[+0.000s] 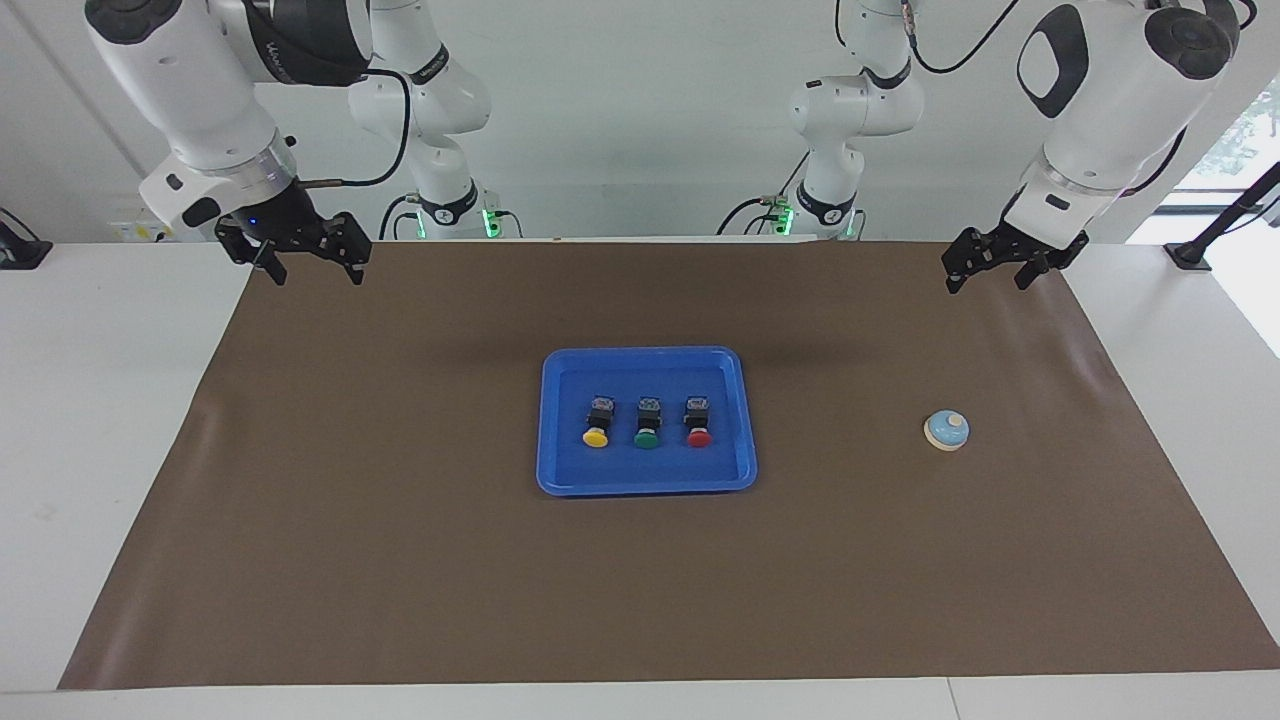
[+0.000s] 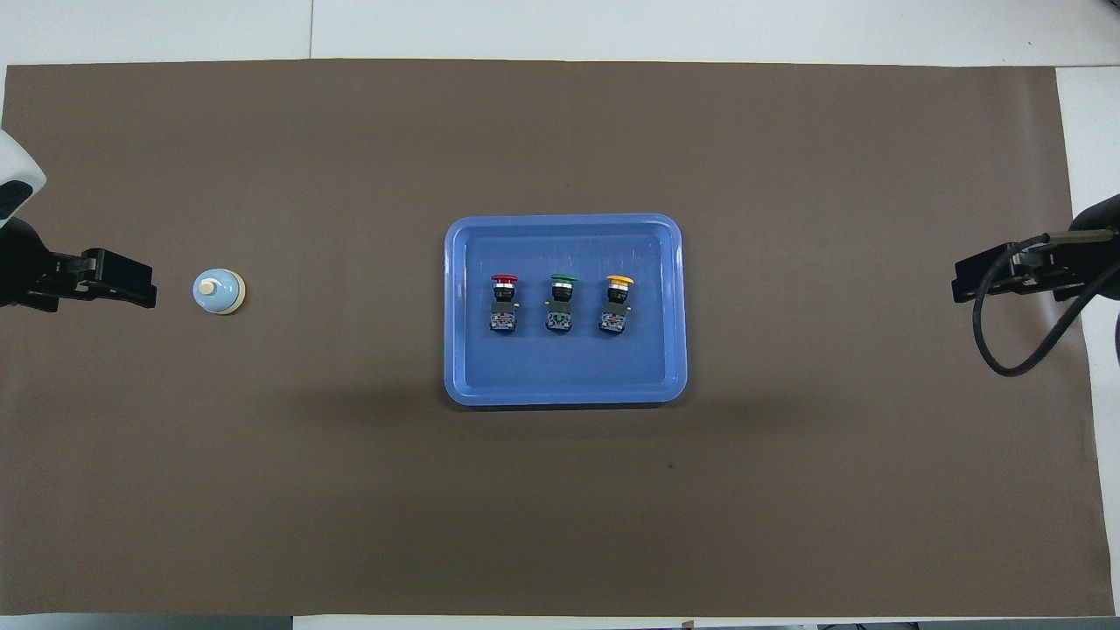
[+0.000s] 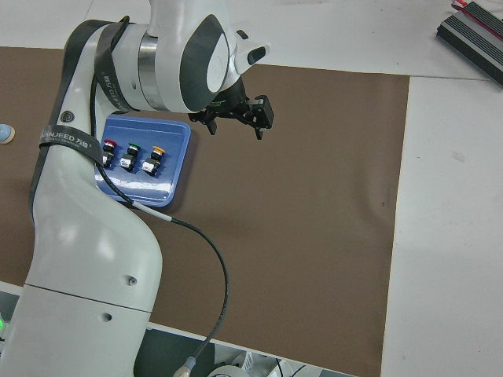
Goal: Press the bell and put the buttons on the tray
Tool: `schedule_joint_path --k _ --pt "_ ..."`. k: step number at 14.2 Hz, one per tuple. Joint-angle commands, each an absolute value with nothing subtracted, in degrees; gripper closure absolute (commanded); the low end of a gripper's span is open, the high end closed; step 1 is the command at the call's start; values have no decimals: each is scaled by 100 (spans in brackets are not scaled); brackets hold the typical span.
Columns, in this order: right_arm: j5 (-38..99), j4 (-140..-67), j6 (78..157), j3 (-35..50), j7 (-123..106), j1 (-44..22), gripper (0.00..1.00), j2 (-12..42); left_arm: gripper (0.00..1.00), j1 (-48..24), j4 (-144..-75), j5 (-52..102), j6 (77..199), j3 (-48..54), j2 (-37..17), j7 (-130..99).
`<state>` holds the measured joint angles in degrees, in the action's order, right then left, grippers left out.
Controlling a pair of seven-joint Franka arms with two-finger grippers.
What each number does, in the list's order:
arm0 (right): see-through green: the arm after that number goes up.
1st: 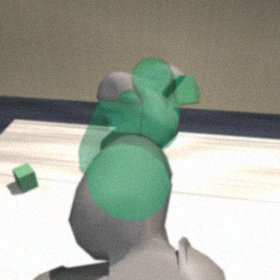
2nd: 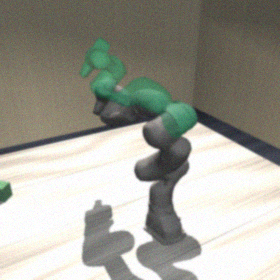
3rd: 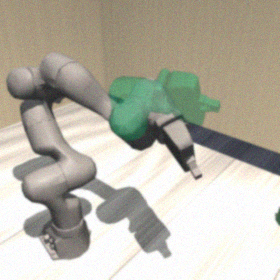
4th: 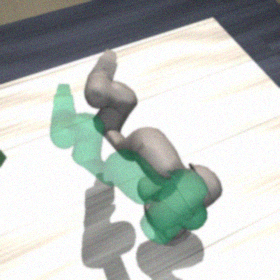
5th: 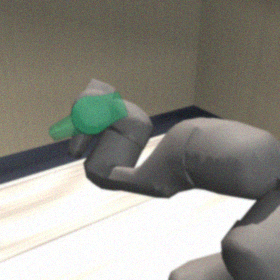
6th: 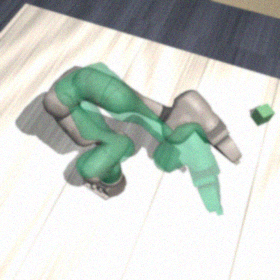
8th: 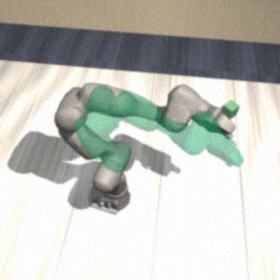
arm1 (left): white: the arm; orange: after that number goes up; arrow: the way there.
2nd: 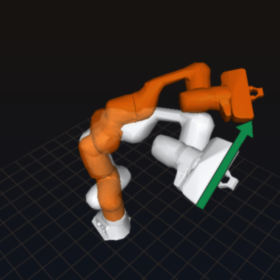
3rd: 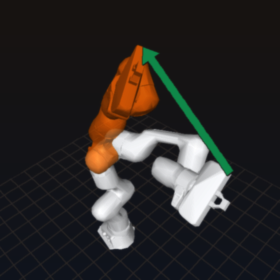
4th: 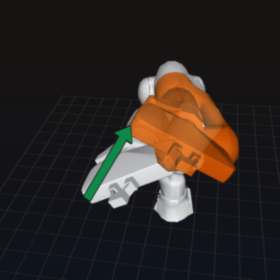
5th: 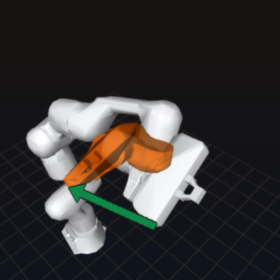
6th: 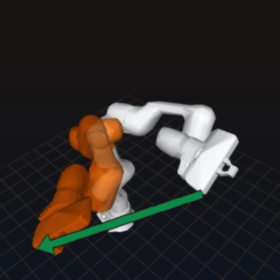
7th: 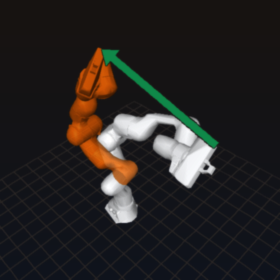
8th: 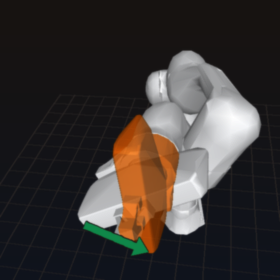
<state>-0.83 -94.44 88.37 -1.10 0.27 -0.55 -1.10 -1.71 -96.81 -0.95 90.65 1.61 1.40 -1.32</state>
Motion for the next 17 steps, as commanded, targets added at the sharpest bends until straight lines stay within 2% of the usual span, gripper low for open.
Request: schedule_joint_path --k 1,10,11,12,13,14,17 --pt "-132 -9466 8771 -35 -141 26 0 -167 0 -114 -9659 -70 9018 193 158 -141" --pt "-132 -9466 8771 -35 -141 26 0 -167 0 -211 -9642 -114 9061 228 149 -281" --pt "-132 -9466 8771 -35 -141 26 0 -167 0 -194 -9668 -114 9366 229 149 -307" --pt "-132 -9466 8771 -35 -141 26 0 -167 18 -150 -9729 -114 9761 229 149 -308" --pt "-132 -9466 8771 -35 -141 26 0 -167 83 -141 -9808 -114 9921 211 149 -351" --pt "-132 -9466 8771 -35 -141 26 0 -167 100 -106 -9983 -114 10053 202 176 -543" --pt "-132 -9466 8771 -35 -141 26 0 -167 100 53 -10650 -97 10808 185 299 -571"
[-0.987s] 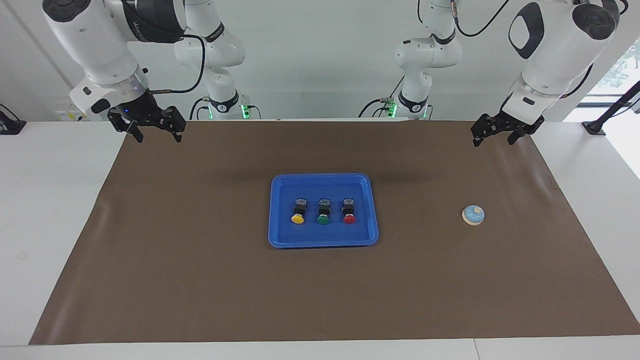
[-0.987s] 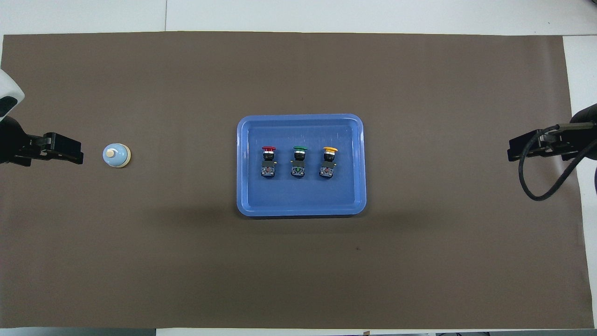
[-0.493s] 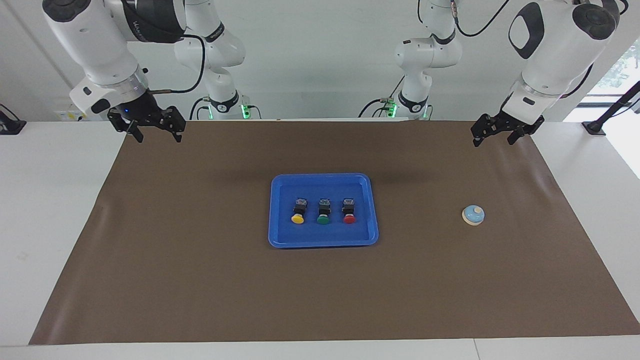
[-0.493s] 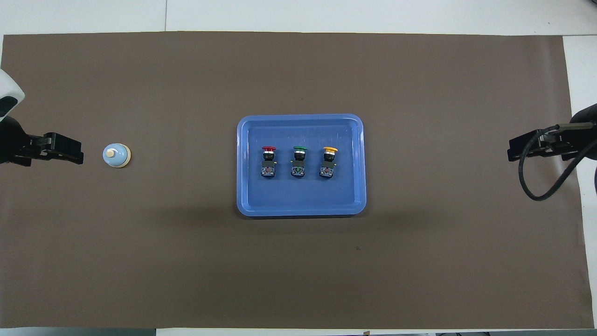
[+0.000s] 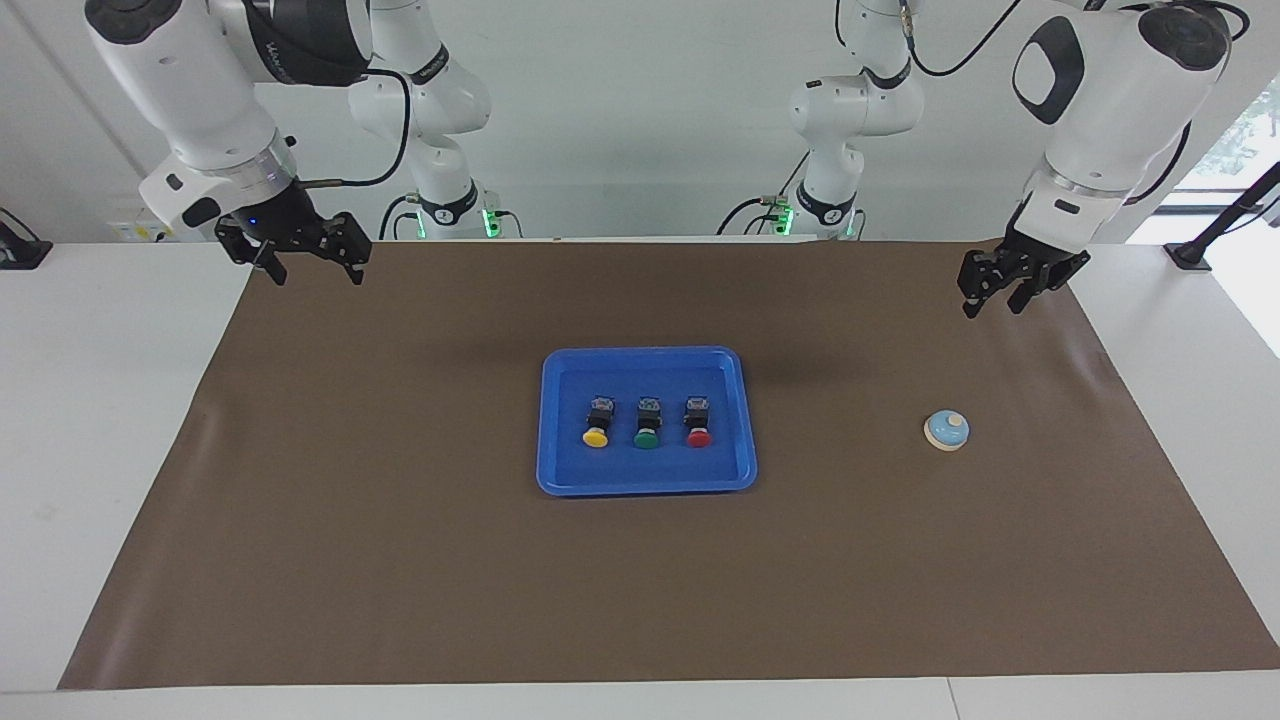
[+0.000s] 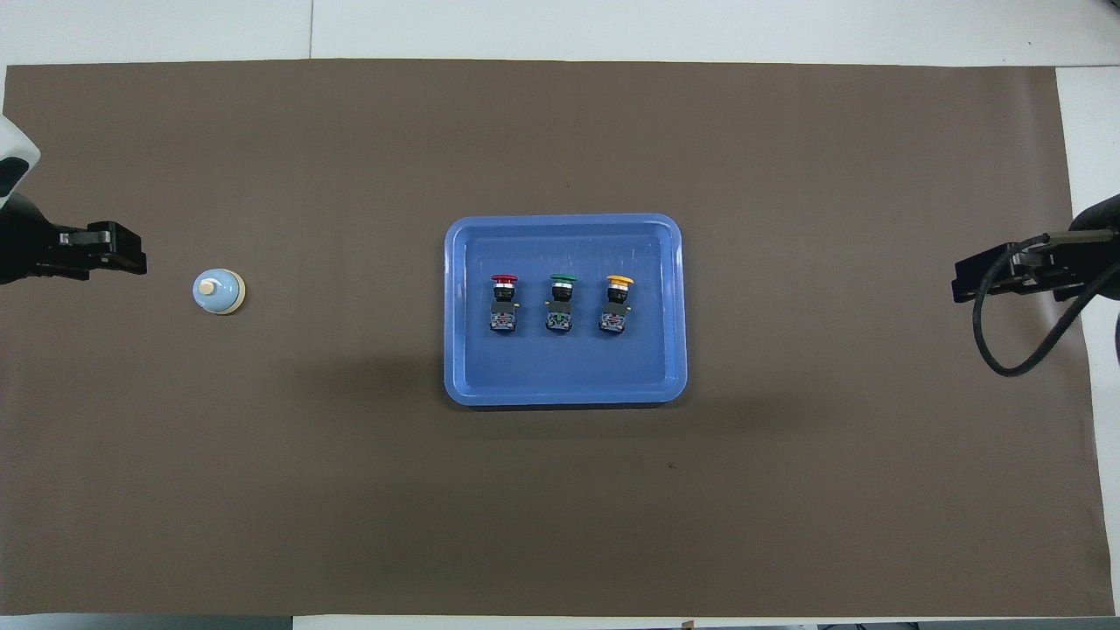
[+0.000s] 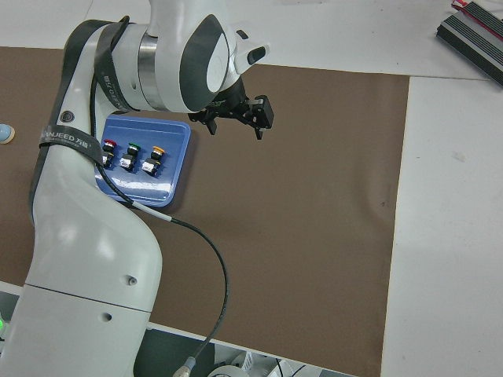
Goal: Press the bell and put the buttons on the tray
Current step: 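Move the left gripper over the bell and press it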
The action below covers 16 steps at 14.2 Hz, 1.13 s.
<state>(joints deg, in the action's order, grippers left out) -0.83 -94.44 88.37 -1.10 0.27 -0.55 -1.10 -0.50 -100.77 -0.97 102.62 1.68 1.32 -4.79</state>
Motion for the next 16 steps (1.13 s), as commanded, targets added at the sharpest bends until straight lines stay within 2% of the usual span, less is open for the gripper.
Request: schedule_joint_path --k 1,5,10,16 --pt "-132 -9466 8771 -35 -141 26 0 -167 100 53 -10731 -105 10871 193 255 -510" --pt "-132 -9466 8771 -35 -141 26 0 -167 100 79 -10766 -97 11336 185 -385 -150" --pt "-132 -9466 8771 -35 -141 26 0 -167 100 290 -11310 -97 12461 185 -624 -35" --pt "-132 -9466 8771 -35 -141 26 0 -167 100 325 -11408 -105 12805 185 -967 -26"
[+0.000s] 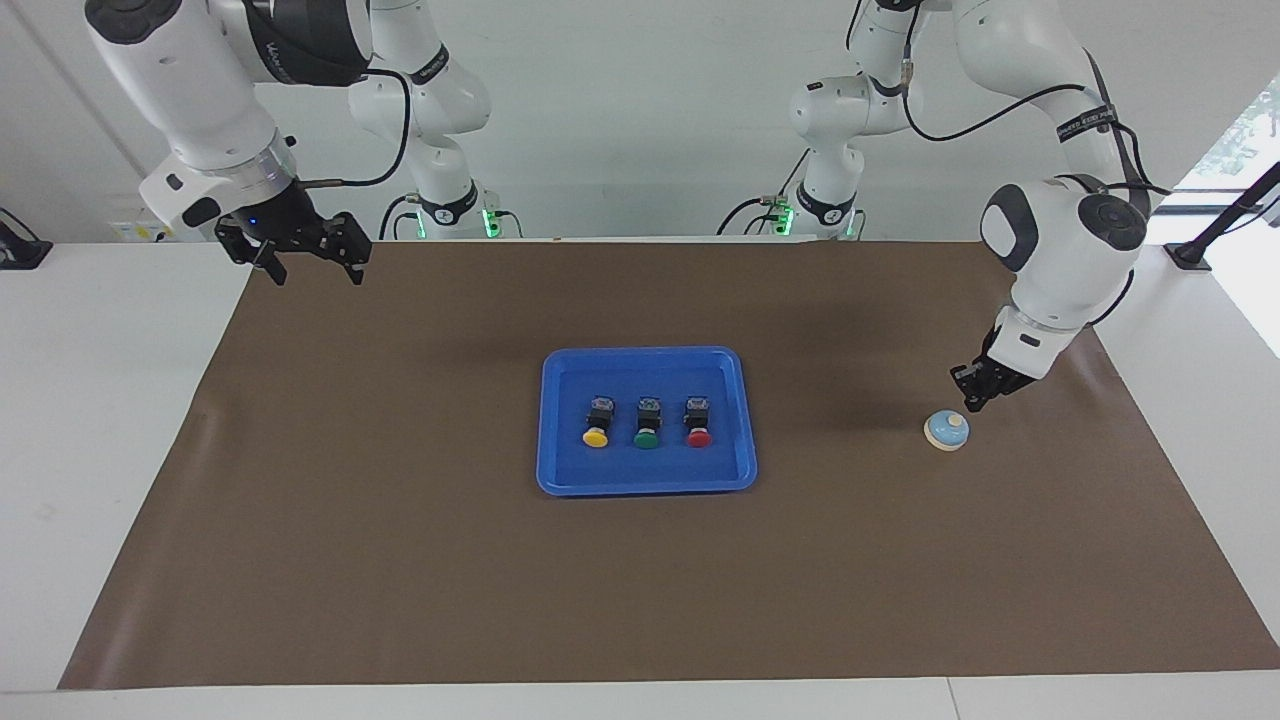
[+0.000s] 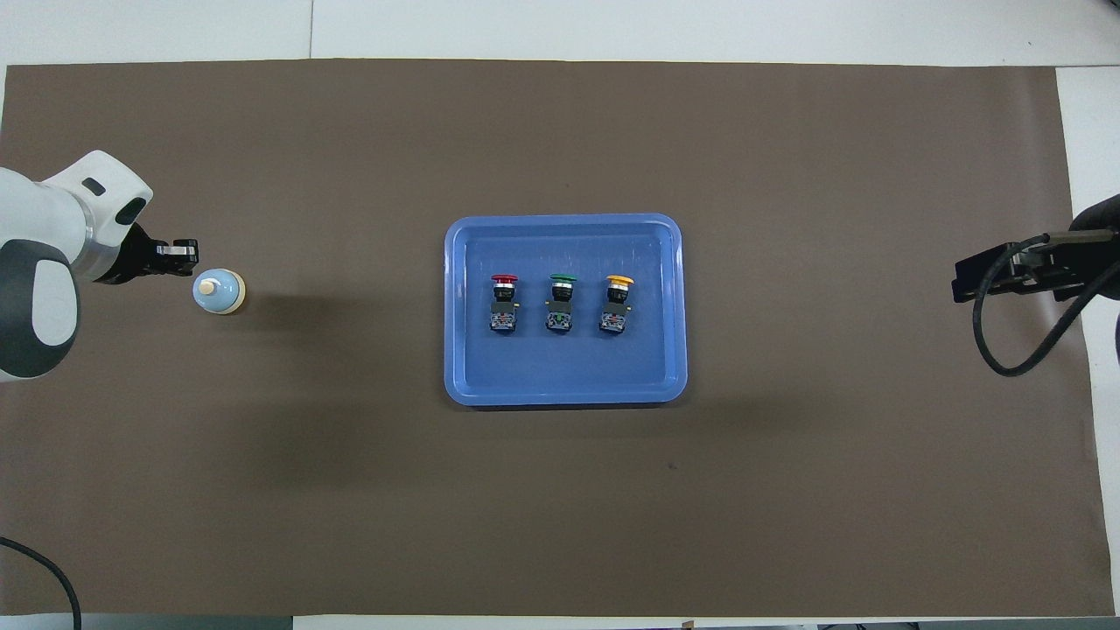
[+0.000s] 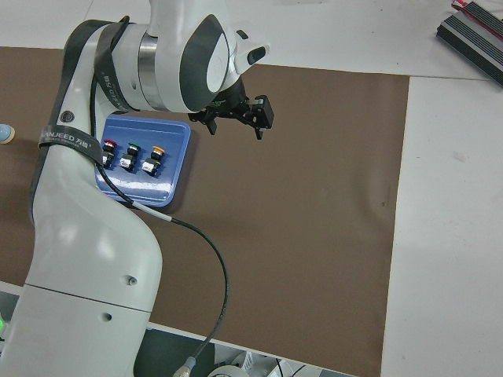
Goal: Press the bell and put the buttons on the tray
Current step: 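Move the left gripper over the bell and press it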
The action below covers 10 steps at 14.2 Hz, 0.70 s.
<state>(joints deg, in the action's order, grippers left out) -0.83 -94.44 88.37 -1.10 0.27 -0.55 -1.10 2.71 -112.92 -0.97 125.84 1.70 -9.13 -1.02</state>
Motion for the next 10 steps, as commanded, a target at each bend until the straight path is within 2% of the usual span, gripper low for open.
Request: schedule_joint_path --k 1,10 --pt "-132 -9466 8771 -35 -141 26 0 -167 100 325 -11495 -105 12910 185 -993 -26" --pt "-132 -9466 8771 -35 -141 26 0 -167 100 404 -11943 -105 13614 176 -1213 0"
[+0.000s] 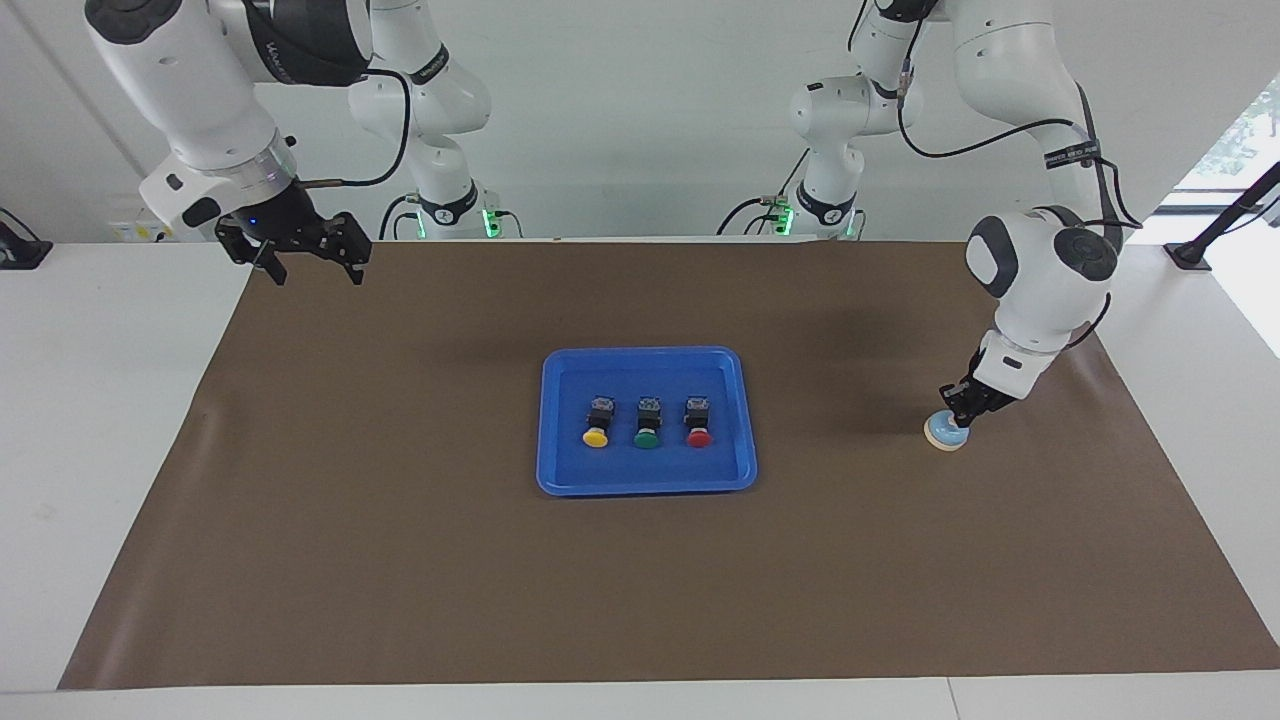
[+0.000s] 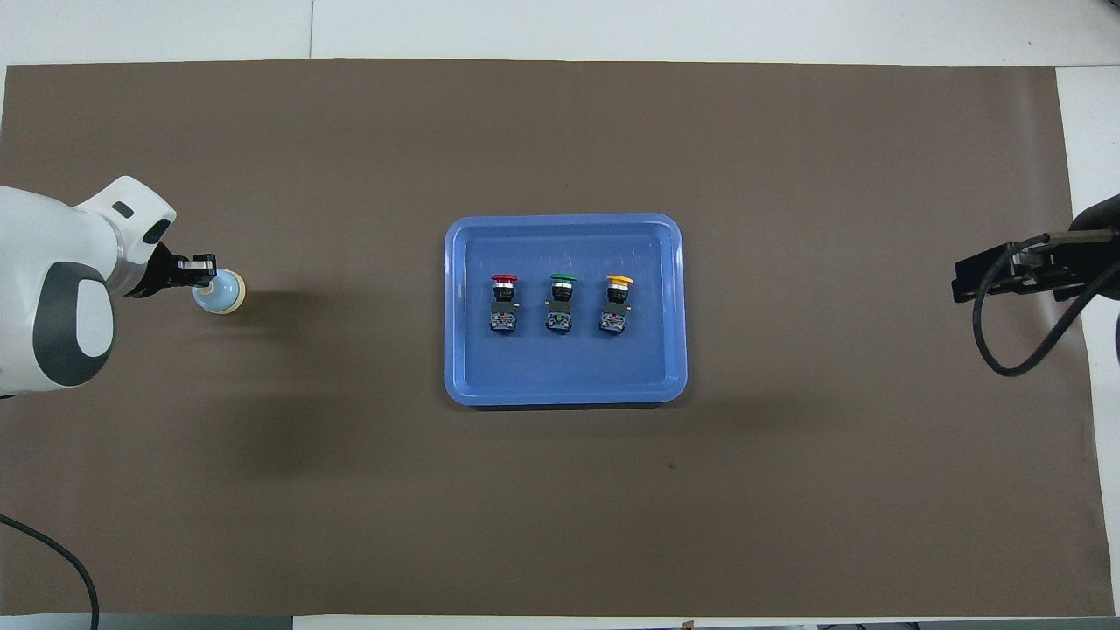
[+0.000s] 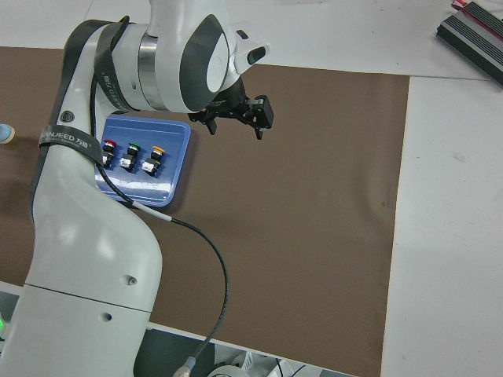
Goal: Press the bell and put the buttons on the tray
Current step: 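Move the left gripper over the bell and press it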
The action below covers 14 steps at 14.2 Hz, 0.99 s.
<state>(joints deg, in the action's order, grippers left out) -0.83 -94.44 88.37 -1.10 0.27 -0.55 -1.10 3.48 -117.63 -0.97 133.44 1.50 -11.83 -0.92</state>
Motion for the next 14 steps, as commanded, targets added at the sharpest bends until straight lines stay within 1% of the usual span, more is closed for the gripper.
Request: schedule_joint_path --k 1,3,4,7,8,9,10,11,14 --pt "-132 -9466 8771 -35 -141 26 0 -167 100 404 -11997 -105 13701 176 -1213 0" --pt "-132 -9466 8771 -35 -141 26 0 -167 100 396 -11857 -105 13597 176 -1248 0" --pt "-132 -9466 8771 -35 -141 26 0 -167 100 404 -11656 -105 13379 176 -1239 0" --pt "-132 -9466 8771 -35 -141 26 0 -167 99 404 -10647 -105 11870 176 -1178 9" --pt "-132 -9466 8771 -35 -141 26 0 -167 87 396 -10400 -105 11474 176 -1126 0" --pt "-132 -9466 8771 -35 -141 26 0 -176 75 361 -10302 -105 11217 176 -1047 0" --pt "-132 -9466 8771 -35 -141 26 0 -167 49 326 -10292 -105 11058 184 -924 -9" --pt "-132 -9466 8771 -35 -141 26 0 -167 0 299 -10318 -105 10987 185 -792 -52" --pt "-132 -9466 8771 -35 -141 26 0 -167 0 220 -10354 -97 10566 193 -335 -9"
